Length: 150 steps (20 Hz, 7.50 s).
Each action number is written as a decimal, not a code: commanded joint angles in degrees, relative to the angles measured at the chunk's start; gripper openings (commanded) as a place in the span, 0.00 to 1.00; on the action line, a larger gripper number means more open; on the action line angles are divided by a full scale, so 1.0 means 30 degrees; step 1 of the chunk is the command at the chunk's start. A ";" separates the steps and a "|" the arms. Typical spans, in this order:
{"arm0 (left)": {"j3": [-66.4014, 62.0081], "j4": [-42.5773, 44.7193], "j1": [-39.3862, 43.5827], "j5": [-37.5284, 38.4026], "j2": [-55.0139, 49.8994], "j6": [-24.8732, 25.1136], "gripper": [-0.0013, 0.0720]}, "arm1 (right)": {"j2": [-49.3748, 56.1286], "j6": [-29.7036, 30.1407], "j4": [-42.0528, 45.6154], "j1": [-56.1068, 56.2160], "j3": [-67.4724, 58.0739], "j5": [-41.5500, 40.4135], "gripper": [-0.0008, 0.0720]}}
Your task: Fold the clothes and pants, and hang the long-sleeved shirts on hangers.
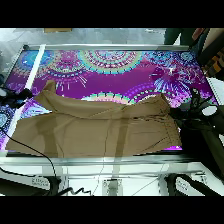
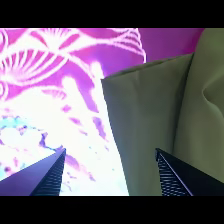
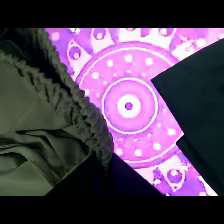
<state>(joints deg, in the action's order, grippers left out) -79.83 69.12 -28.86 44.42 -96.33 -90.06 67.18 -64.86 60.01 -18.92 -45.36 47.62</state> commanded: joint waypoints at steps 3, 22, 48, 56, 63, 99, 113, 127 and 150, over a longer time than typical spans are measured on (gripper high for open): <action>0.0015 -0.4065 -0.0729 0.1107 -0.1377 0.0350 0.85 | -0.0015 -0.0102 -0.0466 0.0015 -0.0015 0.0277 0.06; -0.0226 -0.4248 0.1217 -0.5566 0.0816 0.0605 0.03 | -0.0007 -0.1974 -0.0437 0.0000 -0.0022 -0.5697 0.06; 0.3891 0.4299 -0.0357 0.0903 0.2069 0.0452 0.04 | 0.3045 -0.2667 0.0590 0.0015 -0.0058 -0.5748 0.06; 0.3679 0.3446 0.0933 -0.4452 0.1486 -0.2390 0.03 | 0.3526 -0.2747 0.0160 0.0131 -0.0969 -0.7424 0.05; -0.0321 0.3461 0.2594 -0.4459 -0.0699 -0.3723 0.03 | 0.7147 -0.4736 0.0044 0.0707 -0.5792 -0.7264 0.05; -0.0750 0.9413 0.1996 0.9806 0.1530 -0.0590 0.74 | 0.6280 -0.4874 0.7730 0.0707 -0.8728 0.7737 0.76; -0.0707 0.9231 0.1967 0.7300 0.9464 0.2339 0.04 | -1.0120 -0.5355 0.3031 -0.3198 0.3147 0.9748 0.52; -0.0423 0.7380 0.1967 0.6382 0.8954 0.2324 0.04 | -1.4695 -1.8178 0.3045 -0.3898 1.2211 -0.0095 0.73; 0.0525 0.7927 -0.1341 0.9537 0.8131 0.2499 0.04 | -1.1409 -1.2823 0.2827 0.0291 1.1111 -0.2098 0.05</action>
<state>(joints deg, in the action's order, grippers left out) -79.79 92.55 -28.45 69.47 -72.12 -83.07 37.30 -99.02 62.35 -19.44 -11.22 36.42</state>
